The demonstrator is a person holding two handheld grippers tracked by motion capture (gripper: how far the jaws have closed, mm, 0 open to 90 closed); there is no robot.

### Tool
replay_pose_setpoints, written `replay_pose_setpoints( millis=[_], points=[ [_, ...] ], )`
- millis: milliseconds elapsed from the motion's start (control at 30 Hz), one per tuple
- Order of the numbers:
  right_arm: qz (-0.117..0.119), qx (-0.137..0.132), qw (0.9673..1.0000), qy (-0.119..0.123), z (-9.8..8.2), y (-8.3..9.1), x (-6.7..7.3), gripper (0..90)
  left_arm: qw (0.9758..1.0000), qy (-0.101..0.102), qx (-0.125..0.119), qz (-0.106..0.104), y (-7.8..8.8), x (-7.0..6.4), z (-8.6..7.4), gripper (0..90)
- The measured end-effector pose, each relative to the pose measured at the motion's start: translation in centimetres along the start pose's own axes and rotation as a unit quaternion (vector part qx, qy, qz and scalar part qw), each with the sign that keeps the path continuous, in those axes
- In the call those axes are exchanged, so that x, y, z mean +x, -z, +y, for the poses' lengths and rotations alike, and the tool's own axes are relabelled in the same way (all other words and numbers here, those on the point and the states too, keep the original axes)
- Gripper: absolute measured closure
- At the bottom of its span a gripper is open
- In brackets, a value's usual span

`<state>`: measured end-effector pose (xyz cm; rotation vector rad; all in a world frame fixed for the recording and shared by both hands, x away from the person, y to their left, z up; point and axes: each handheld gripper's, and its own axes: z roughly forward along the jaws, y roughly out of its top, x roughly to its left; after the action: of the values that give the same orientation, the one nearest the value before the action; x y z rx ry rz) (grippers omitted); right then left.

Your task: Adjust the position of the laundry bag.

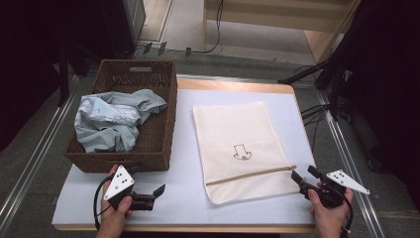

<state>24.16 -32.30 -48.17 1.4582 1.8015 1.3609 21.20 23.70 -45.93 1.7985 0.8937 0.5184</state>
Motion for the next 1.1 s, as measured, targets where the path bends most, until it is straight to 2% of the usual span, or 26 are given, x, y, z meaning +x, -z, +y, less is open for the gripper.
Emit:
replay_pose_setpoints(
  millis=[33,67,167,233,367,467,500,633,833,867,967,1067,1100],
  points=[
    [0.0,0.0,1.0,0.0,0.0,0.0,0.0,25.5,1.0,0.0,0.0,0.0,0.0,0.0,0.0,0.6],
    [-0.002,0.0,1.0,-0.008,0.1,0.1,-0.2,27.4,0.9999,0.006,-0.003,-0.008,-0.3,-0.6,0.2,0.6],
    [-0.015,0.002,0.9998,-0.013,0.2,0.1,-0.5,29.9,0.9998,0.01,0.0,-0.019,-1.2,-1.6,0.5,0.8],
    [-0.019,0.005,0.9997,-0.016,0.4,0.0,-0.6,31.1,0.9997,0.0,0.011,-0.022,-2.0,-2.7,0.6,0.9],
    [-0.039,0.031,0.9984,-0.025,0.7,-0.9,-0.6,31.9,0.9992,-0.008,0.017,-0.034,-3.5,-4.5,1.0,4.3],
    [-0.041,0.037,0.9982,-0.021,0.7,-1.3,-0.5,33.4,0.9992,-0.009,0.021,-0.034,-4.3,-5.2,1.3,7.0],
    [-0.047,0.052,0.9975,-0.015,0.6,-1.7,-0.4,35.2,0.999,-0.006,0.026,-0.037,-5.0,-5.6,1.4,7.3],
    [-0.039,0.064,0.997,-0.02,0.6,-2.2,-0.4,40.2,0.9988,0.001,0.036,-0.034,-5.9,-6.1,1.6,12.6],
    [-0.032,0.071,0.9962,-0.038,0.5,-2.5,-0.6,45.1,0.9965,0.024,0.076,-0.027,-7.6,-6.8,1.9,19.4],
    [-0.032,0.071,0.9962,-0.038,0.5,-2.5,-0.6,45.1,0.9965,0.024,0.076,-0.027,-7.6,-6.8,1.9,21.3],
    [-0.021,0.087,0.9953,-0.038,0.5,-2.8,-0.7,48.4,0.9939,0.037,0.101,-0.024,-8.7,-7.1,2.2,25.4],
    [-0.011,0.095,0.9941,-0.052,0.5,-2.9,-1.0,49.1,0.9909,0.055,0.119,-0.031,-9.8,-7.4,2.4,29.4],
    [-0.007,0.095,0.9939,-0.055,0.5,-3.0,-1.0,49.7,0.9906,0.054,0.121,-0.033,-10.0,-7.5,2.5,30.0]
  ],
)
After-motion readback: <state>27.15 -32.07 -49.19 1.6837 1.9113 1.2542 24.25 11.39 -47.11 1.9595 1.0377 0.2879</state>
